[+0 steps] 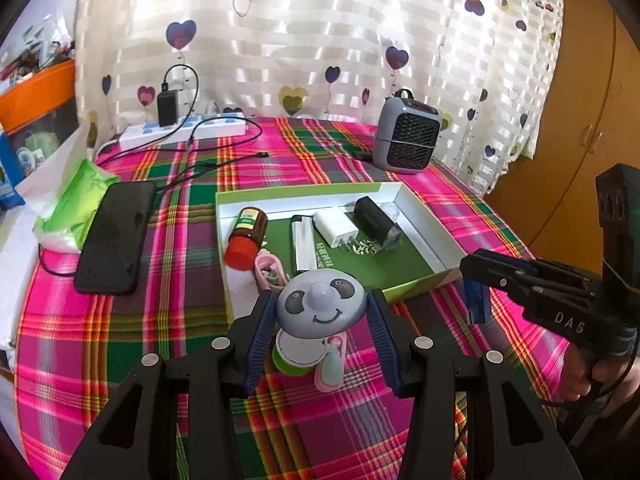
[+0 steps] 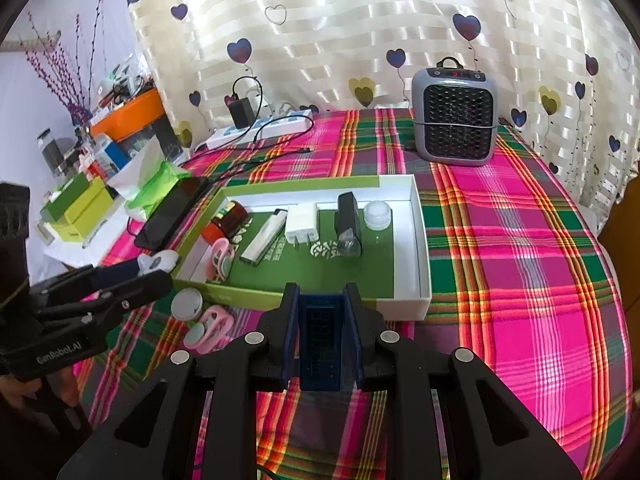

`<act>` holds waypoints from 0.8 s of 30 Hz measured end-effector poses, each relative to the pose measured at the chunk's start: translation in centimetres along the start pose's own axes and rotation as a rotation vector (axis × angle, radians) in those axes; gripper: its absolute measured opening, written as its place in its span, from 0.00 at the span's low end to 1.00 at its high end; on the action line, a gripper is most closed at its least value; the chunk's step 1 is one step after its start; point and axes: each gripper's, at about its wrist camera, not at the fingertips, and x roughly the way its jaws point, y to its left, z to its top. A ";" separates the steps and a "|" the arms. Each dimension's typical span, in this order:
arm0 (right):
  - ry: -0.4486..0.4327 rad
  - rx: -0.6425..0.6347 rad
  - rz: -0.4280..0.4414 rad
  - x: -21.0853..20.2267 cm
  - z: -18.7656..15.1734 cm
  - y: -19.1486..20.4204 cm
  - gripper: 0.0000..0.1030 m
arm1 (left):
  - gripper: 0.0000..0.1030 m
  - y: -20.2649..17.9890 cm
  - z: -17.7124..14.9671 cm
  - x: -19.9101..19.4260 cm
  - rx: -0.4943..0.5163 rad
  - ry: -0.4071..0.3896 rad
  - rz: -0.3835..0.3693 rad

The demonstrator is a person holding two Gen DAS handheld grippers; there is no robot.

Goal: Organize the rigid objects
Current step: 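Carry the blue USB case and grey koala-face object over the green box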

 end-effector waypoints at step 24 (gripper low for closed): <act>0.061 -0.006 -0.051 5.3 4.4 -2.7 0.22 | 0.44 -1.6 2.8 6.1 0.006 0.064 -0.060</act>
